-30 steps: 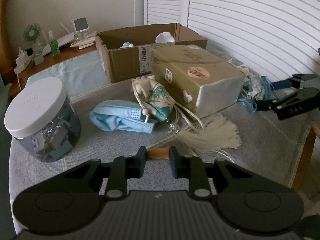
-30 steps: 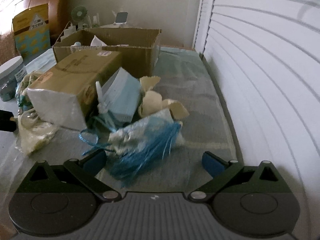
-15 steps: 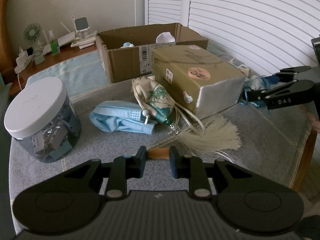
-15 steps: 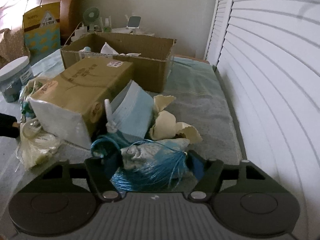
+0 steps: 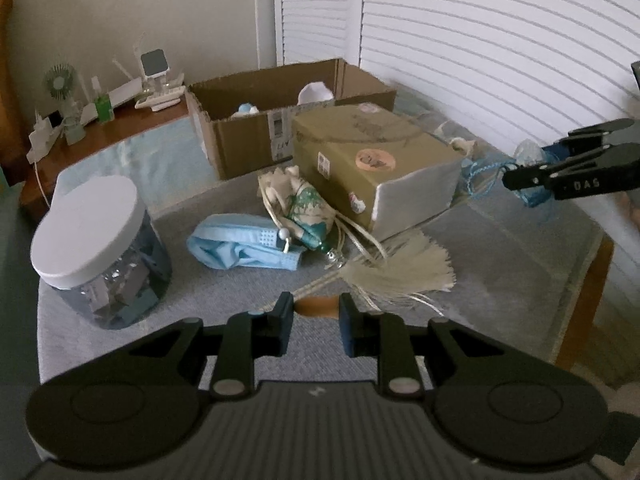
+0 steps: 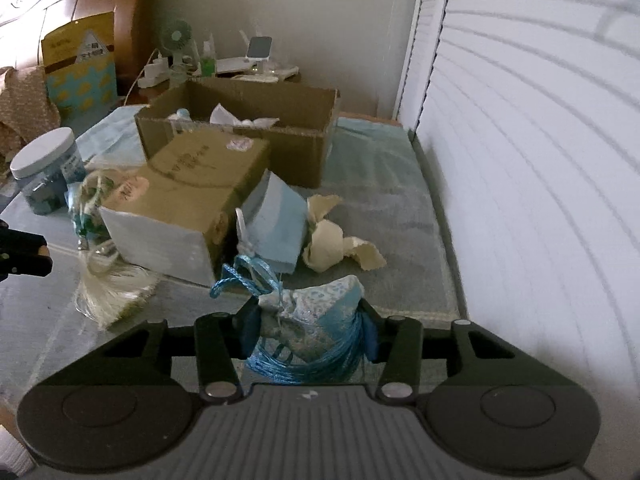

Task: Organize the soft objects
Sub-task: 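Carry the plug and pouch over the cardboard box and open both tools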

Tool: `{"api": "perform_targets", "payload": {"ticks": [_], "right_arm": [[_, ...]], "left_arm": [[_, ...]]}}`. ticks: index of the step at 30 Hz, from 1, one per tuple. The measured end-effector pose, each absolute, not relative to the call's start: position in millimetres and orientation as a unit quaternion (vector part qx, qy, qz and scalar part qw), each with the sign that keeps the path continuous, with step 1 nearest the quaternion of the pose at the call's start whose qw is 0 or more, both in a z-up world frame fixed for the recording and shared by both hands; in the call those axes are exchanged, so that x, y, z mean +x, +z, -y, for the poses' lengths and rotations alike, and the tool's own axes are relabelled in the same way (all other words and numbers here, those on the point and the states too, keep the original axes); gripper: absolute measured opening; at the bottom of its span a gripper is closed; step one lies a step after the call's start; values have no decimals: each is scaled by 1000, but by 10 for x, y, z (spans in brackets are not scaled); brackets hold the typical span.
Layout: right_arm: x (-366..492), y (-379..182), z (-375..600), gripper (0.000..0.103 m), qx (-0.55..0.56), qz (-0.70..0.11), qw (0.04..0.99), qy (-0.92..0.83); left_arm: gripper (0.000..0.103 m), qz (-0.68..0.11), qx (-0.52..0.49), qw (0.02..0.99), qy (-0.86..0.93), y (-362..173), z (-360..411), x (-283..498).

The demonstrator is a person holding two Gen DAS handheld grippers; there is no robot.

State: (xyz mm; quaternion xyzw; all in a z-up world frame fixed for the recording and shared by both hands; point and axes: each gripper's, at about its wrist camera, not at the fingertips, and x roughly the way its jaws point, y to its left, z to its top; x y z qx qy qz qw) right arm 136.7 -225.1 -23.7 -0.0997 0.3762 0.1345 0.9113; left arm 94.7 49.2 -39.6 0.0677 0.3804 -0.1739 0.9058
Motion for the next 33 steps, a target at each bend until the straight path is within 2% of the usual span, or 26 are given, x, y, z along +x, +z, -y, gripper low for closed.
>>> {"api": "perform_targets", "payload": {"ticks": [13, 24, 29, 31, 32, 33], "right_arm": [[1585, 310, 1946, 54, -118, -328, 922, 169], [2536, 635, 1481, 54, -144, -295, 924, 194], [3029, 625, 1348, 54, -138, -307, 920, 200], [3188, 575, 1308, 59, -134, -319, 916, 204], [3258, 544, 1300, 68, -130, -319, 916, 207], [3298, 515, 1287, 82, -128, -317, 917, 204]], "left_arm": [[22, -361, 61, 912, -186, -163, -587, 848], [22, -354, 53, 917, -174, -114, -622, 918], [22, -355, 55, 919, -165, -97, -638, 998], [22, -355, 55, 919, -161, -90, -641, 1038], [22, -355, 55, 920, -160, -88, -642, 1058], [22, -355, 55, 920, -159, -87, -642, 1080]]}}
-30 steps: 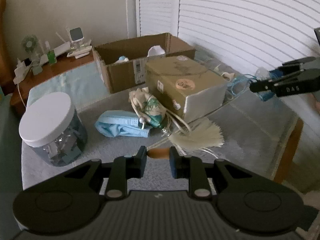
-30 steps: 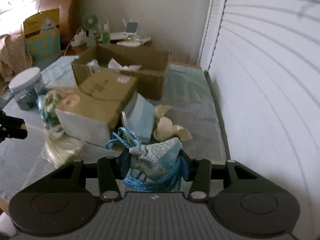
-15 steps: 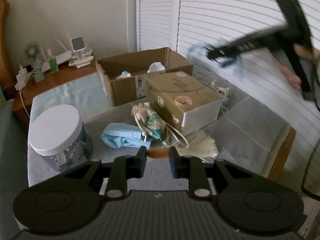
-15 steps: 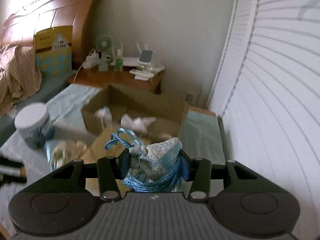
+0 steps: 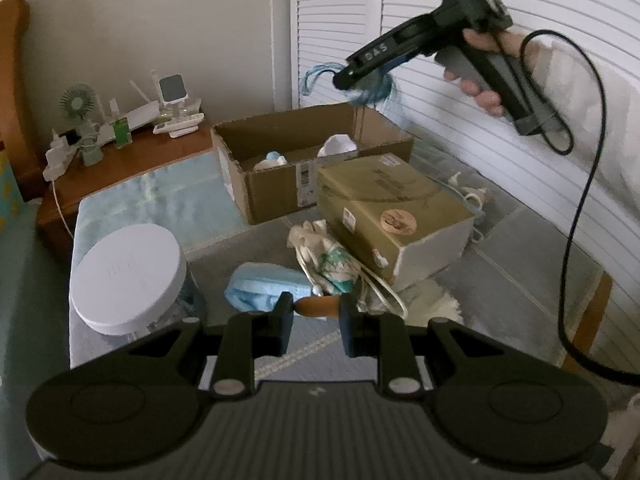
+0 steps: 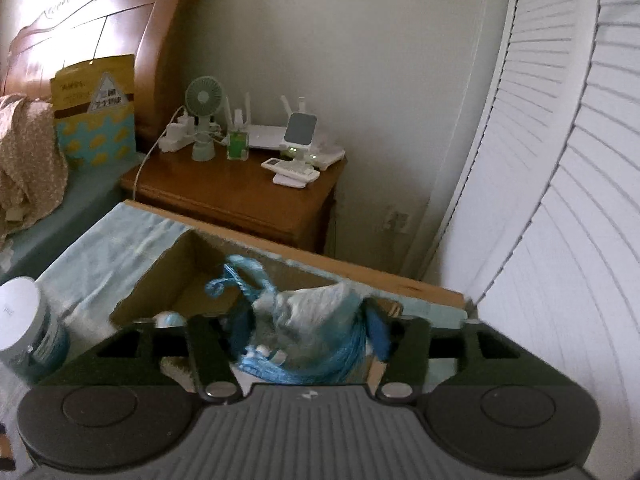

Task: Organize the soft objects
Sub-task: 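Carry the plug and pouch over the cardboard box and open both tools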

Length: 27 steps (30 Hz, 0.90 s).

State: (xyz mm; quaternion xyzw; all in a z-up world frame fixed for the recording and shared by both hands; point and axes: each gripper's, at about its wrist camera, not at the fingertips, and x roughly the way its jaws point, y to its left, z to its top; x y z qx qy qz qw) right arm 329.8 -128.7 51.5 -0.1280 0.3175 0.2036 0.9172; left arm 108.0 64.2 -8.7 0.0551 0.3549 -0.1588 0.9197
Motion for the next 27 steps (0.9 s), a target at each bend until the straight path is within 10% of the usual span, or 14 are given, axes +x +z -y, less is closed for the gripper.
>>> {"api": "perform_targets", "payload": {"ticks": [5, 27], "right_arm": [[3390, 408, 1369, 103, -103, -317, 923, 191], [2047, 203, 1776, 103, -54, -319, 931, 171]], "left_arm": [[22, -355, 55, 920, -155, -71, -641, 1160], [22, -342, 67, 921, -171, 294, -509, 1870]]}}
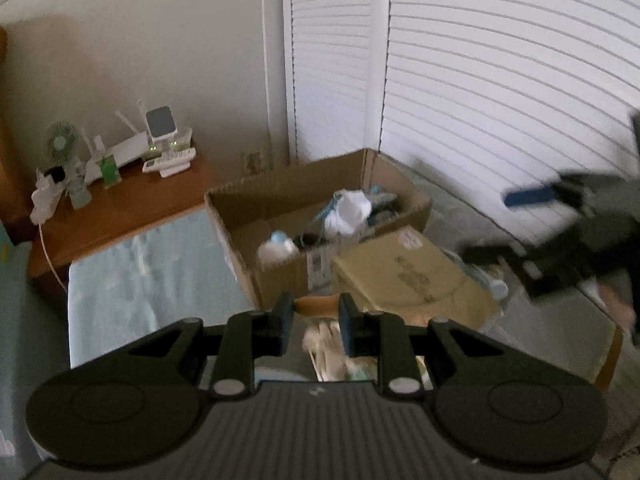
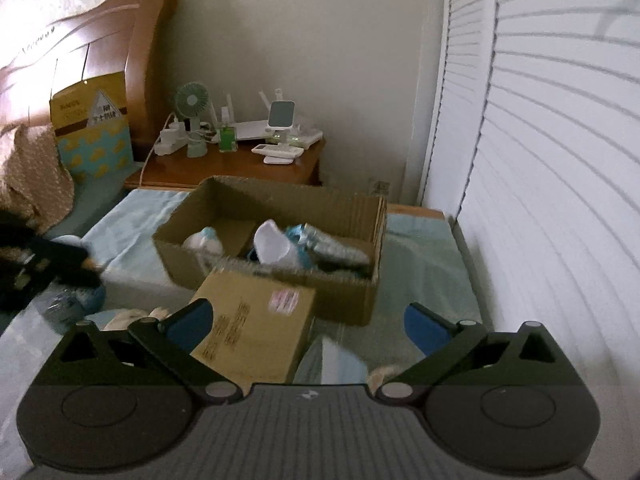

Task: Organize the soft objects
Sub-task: 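Carry the plug and pouch over the cardboard box and open both tools, then move the left tool to the white bamboo-print bag while the right tool approaches the cream cloth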

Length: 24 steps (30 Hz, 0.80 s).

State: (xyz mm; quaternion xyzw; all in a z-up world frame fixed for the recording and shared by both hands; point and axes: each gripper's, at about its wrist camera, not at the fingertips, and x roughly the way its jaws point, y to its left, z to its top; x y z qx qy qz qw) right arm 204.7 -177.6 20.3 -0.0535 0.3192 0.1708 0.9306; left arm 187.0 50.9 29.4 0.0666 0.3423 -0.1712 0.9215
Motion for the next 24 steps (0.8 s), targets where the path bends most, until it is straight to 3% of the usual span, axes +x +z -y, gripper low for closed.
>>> {"api": "perform_targets", "payload": {"ticks": [14, 15, 17, 18, 24], "right_arm": [[1733, 127, 1899, 103, -43, -326, 930, 164], [1728, 119, 1905, 103, -44, -327, 929, 165], [1711, 100, 1919, 103, -45, -327, 929, 167], [1696, 96, 1924, 103, -45, -326, 929, 169], [1655, 70, 1938, 103, -51, -329, 927, 171]], "left_arm": [[23, -345, 66, 925, -145, 360, -355, 3029], [30, -345, 63, 926, -140, 344, -359, 3071], [80, -346, 53, 927, -132, 318, -381, 3135], [87, -340, 47, 931, -124, 309, -400, 3133], [89, -335, 56, 933, -119, 323, -436, 2955]]}}
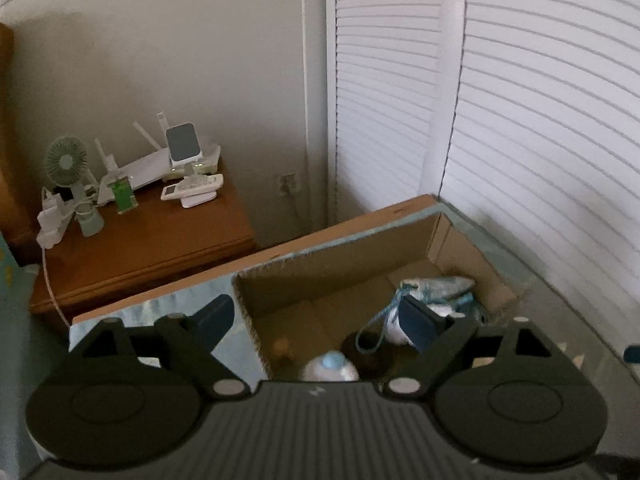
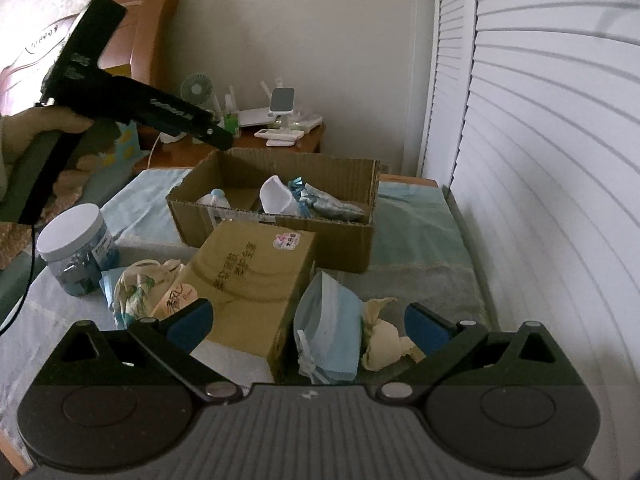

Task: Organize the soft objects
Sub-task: 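Move the left tool to the white bamboo-print bag while the right tool approaches the cream cloth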

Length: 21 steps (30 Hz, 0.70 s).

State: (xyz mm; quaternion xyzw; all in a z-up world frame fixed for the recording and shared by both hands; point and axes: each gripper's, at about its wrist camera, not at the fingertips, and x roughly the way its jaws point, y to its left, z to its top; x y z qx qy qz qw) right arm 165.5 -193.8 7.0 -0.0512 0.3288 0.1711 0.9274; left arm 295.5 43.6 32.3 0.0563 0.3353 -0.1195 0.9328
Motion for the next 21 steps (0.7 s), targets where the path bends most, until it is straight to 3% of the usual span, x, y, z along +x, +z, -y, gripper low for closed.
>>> {"api": "perform_targets", "payload": {"ticks": [21], "right_arm": [[1437, -95, 2138, 103, -59, -356, 922, 137]], "left_arm": [[89, -344, 110, 913, -190, 245, -376, 1992]]}}
